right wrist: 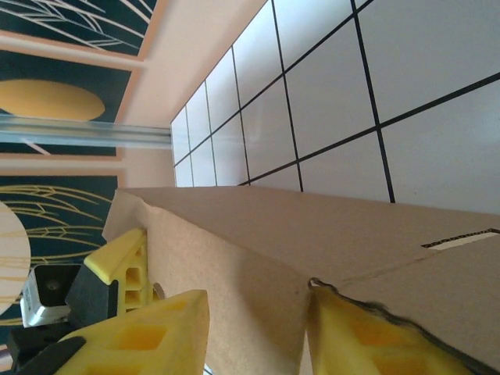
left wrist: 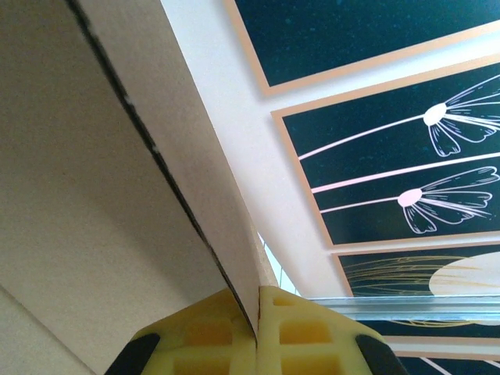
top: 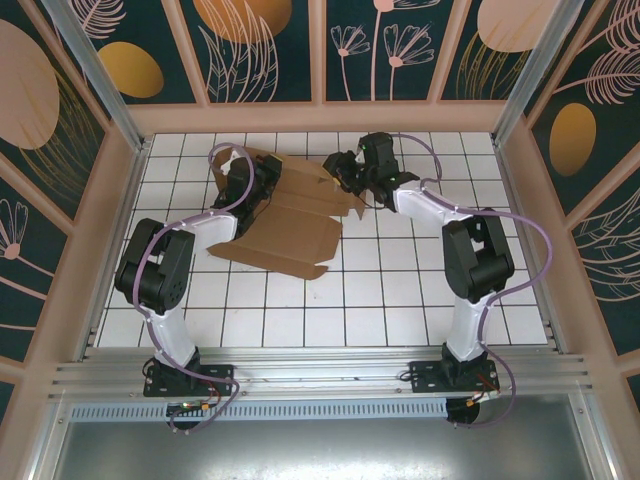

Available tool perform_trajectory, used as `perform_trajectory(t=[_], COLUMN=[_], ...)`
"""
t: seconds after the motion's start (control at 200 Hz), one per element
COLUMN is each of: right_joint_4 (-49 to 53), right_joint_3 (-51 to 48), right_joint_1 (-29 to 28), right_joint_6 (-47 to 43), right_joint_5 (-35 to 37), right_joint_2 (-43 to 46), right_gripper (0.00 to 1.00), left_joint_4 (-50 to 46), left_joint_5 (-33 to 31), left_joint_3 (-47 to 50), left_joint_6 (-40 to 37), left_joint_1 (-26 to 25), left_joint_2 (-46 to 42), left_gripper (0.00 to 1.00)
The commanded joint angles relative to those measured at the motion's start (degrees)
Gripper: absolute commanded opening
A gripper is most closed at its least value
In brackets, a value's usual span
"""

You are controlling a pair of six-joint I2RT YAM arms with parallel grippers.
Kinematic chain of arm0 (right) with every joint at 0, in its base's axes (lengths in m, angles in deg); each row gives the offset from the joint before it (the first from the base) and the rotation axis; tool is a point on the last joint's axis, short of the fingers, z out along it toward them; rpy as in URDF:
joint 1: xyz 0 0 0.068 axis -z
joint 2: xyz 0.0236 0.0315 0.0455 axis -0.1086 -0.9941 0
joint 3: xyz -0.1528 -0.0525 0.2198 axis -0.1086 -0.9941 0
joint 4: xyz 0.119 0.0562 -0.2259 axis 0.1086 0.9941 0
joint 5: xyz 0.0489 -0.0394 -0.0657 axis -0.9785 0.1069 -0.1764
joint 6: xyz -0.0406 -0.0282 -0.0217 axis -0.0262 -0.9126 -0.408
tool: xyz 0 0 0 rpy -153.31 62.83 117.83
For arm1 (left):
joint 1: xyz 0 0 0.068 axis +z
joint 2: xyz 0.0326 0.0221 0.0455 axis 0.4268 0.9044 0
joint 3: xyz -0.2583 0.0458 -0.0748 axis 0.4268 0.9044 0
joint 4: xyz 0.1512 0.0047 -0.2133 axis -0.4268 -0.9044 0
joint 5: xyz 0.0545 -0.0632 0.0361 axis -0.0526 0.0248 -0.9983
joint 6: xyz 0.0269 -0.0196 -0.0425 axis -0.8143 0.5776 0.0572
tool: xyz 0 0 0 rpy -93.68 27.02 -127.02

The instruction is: Fold the paper box

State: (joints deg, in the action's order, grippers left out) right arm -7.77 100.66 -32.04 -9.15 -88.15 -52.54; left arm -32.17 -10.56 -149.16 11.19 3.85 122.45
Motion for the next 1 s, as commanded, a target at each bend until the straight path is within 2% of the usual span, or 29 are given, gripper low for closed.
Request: perform_trajectory(t=[0.0, 0.075, 0.23, 0.32, 0.405, 0.455, 0.525, 0.591, 0.626, 0.691, 0.821, 0.896, 0.996], right_joint_4=[-3.63, -1.67, 9.39, 16.08, 15.53, 14.59, 11.05, 8.78, 9.05, 7.78, 4.83, 5.26, 3.10], right_joint_3=[-0.98, -0.80, 5.14, 9.41, 7.00, 4.03, -3.28, -9.02, -10.71, -13.82, -14.60, -12.03, -10.98], right_joint_1=[0.63, 1.22, 2.44, 2.31, 0.77, -0.79, -3.78, -6.06, -6.78, -6.96, -7.61, -8.54, -7.38], right_joint_6=[0.33, -1.86, -11.71, -19.20, -23.32, -24.84, -26.32, -26.09, -25.03, -22.49, -19.10, -19.39, -17.31], right_joint_5=[-1.70, -0.75, 4.56, 8.88, 11.13, 13.02, 18.04, 21.57, 21.74, 20.13, 17.11, 19.10, 19.50], right_joint_2=[-0.46, -0.19, -0.74, -0.84, 3.02, 6.31, 12.31, 15.83, 16.09, 15.00, 10.24, 7.02, 3.09], right_gripper=[0.32, 0.33, 0.48, 0.51, 0.51, 0.49, 0.41, 0.28, 0.20, 0.11, 0.12, 0.16, 0.16], left_joint_4=[-0.94, -1.38, -3.38, -4.72, -4.87, -4.81, -4.78, -4.59, -4.58, -4.61, -6.16, -6.50, -7.03], left_joint_5=[0.87, 0.72, -1.00, -3.86, -7.56, -8.56, -9.45, -10.02, -10.22, -10.38, -11.62, -12.29, -12.56], left_joint_3=[1.01, 1.16, 1.51, 2.42, 3.85, 4.17, 4.54, 4.74, 4.78, 4.72, 4.61, 4.81, 4.66], left_joint_6=[-1.65, -1.58, 0.95, 3.68, 5.60, 6.21, 7.07, 7.81, 8.25, 8.79, 9.51, 9.61, 9.85], left_joint_1=[-0.41, -0.39, -0.39, -0.63, -1.07, -1.09, -1.18, -1.34, -1.52, -1.68, -1.88, -1.97, -1.96], left_joint_2=[-1.54, -1.93, -3.04, -4.03, -5.23, -5.51, -5.63, -5.54, -5.23, -4.84, -4.43, -4.48, -4.42], left_gripper=[0.00, 0.00, 0.00, 0.00, 0.00, 0.00, 0.00, 0.00, 0.00, 0.00, 0.00, 0.00, 0.00])
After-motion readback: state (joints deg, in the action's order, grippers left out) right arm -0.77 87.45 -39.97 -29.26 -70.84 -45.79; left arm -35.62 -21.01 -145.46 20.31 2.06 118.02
